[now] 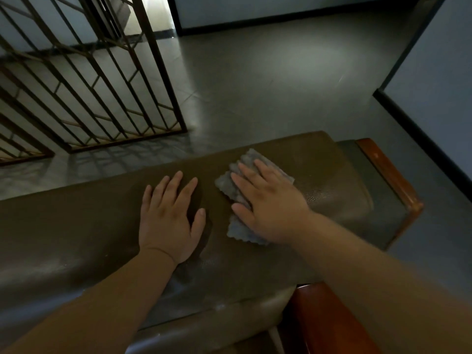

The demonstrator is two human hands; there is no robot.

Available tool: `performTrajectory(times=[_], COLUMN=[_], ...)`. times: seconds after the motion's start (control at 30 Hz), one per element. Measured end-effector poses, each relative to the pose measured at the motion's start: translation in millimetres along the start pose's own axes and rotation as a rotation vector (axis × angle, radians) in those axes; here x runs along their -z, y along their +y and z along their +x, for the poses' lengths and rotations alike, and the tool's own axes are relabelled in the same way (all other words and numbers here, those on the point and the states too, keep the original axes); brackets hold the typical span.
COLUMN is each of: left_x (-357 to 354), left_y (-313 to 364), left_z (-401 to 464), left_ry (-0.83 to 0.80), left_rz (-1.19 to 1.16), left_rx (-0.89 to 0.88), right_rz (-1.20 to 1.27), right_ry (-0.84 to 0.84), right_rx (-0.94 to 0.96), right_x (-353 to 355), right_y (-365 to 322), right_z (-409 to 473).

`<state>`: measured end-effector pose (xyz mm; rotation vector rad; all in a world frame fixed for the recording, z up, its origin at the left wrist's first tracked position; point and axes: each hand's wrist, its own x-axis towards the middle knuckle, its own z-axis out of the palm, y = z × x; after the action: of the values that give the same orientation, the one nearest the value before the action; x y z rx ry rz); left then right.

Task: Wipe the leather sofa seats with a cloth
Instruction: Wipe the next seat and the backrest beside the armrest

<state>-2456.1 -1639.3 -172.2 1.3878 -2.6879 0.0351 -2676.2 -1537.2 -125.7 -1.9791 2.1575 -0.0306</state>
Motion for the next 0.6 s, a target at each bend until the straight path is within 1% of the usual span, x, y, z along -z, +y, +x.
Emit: performTrajectory(times=[0.03, 0.07, 0.13, 0.17, 0.2, 0.23, 0.27, 0.3, 0.37, 0.4, 0.43, 0.47, 0.5, 0.53, 0.6], left_x=[0, -1, -1, -1, -2, -2, -2, -1, 1, 1, 1, 1, 1, 1, 0], left_y=[0, -1, -1, -1, -1, 0, 1, 1, 2, 2, 2, 2, 2, 2, 2], left_z=[0, 0, 0, 0, 0, 0, 0, 0, 0, 0, 0, 0, 0, 0, -1], left_ry=[-0.002, 0.001, 0.014, 0.021, 0.025, 0.022, 0.017, 0.011, 0.009, 0.010, 0.009, 0.008, 0.012, 0.017, 0.030], left_rz=[0.003, 0.002, -0.014, -0.018, -0.017, -0.015, -0.016, -0.019, -0.017, -0.014, -0.015, -0.018, -0.023, -0.030, -0.038], left_rx=[-0.001, -0.004, -0.007, -0.005, -0.003, -0.002, -0.002, 0.000, 0.003, 0.003, 0.002, 0.003, 0.002, -0.001, 0.000], right_rz=[-0.049, -0.099, -0.139, -0.121, -0.111, -0.118, -0.117, -0.107, -0.036, -0.005, -0.001, -0.015, -0.043, -0.059, -0.056], right_ry=[-0.005, 0.028, 0.071, 0.105, 0.120, 0.102, 0.096, 0.105, 0.141, 0.135, 0.122, 0.126, 0.128, 0.126, 0.165], right_rx=[-0.023, -0.080, -0.291, -0.398, -0.485, -0.547, -0.549, -0.494, -0.312, -0.206, -0.139, -0.112, -0.146, -0.223, -0.454], right_x=[4, 8, 11, 9, 6, -2, -12, -20, -33, -36, -33, -28, -23, -20, -12], right_y=[15, 36, 89, 109, 116, 107, 83, 51, -10, -27, -28, -15, 7, 32, 80], right_z=[-2, -4, -12, -16, -18, -17, -14, -14, -23, -32, -39, -44, -47, -50, -56])
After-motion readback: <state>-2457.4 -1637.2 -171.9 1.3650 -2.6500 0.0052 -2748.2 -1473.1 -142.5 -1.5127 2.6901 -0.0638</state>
